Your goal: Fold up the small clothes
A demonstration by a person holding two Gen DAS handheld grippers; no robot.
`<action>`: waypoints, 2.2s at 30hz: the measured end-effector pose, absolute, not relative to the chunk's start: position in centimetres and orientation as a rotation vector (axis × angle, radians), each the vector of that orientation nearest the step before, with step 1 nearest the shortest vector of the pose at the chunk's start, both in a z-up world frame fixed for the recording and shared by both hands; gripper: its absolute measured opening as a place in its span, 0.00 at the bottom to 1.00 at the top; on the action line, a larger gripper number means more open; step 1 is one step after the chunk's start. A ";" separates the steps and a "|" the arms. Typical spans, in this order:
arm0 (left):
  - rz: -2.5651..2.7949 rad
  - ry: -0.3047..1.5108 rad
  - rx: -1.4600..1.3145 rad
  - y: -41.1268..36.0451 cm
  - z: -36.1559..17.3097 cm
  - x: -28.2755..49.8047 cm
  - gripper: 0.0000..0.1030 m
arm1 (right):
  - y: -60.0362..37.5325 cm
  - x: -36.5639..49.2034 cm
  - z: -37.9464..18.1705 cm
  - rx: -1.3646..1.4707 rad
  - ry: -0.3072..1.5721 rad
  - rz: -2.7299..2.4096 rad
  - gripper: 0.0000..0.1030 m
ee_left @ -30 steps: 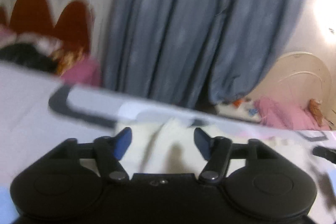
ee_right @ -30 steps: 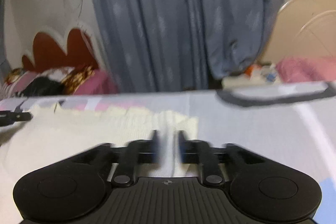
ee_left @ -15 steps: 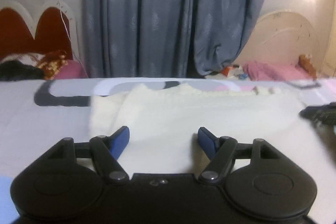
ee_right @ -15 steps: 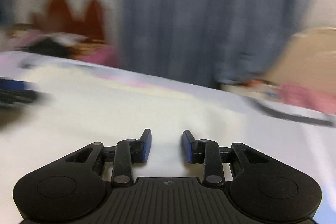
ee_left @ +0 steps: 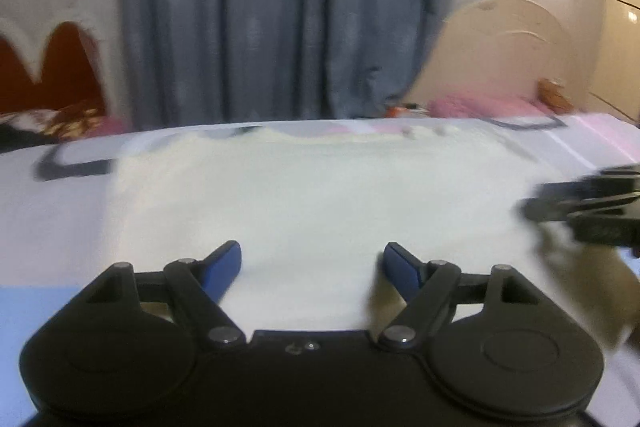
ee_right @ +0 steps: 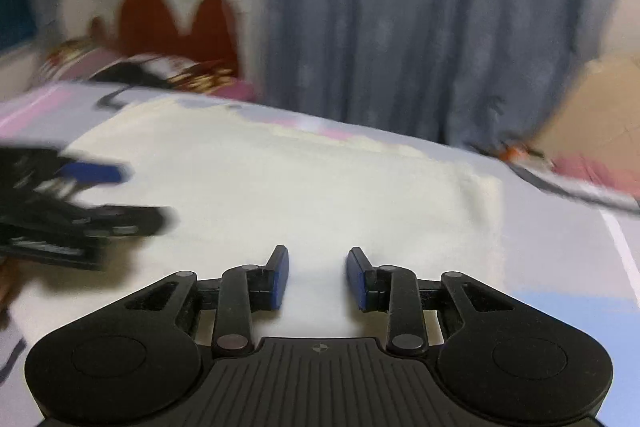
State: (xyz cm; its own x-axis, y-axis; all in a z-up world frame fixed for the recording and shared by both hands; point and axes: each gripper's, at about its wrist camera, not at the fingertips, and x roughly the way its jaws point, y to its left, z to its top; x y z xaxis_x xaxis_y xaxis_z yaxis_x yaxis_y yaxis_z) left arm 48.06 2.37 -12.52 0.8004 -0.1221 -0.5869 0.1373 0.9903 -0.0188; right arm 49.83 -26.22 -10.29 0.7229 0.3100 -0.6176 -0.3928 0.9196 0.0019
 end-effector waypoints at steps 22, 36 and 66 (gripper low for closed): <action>-0.165 0.680 0.011 -1.6 -13.1 37.9 0.69 | -20.7 37.1 -8.9 -0.178 0.686 0.618 0.30; -0.034 0.672 -0.047 2.9 -12.1 35.7 0.65 | -29.6 36.9 -8.2 -0.059 0.715 0.364 0.11; 0.026 0.709 -0.077 2.5 -13.1 36.4 0.74 | -29.9 36.2 -5.8 -0.027 0.719 0.312 0.11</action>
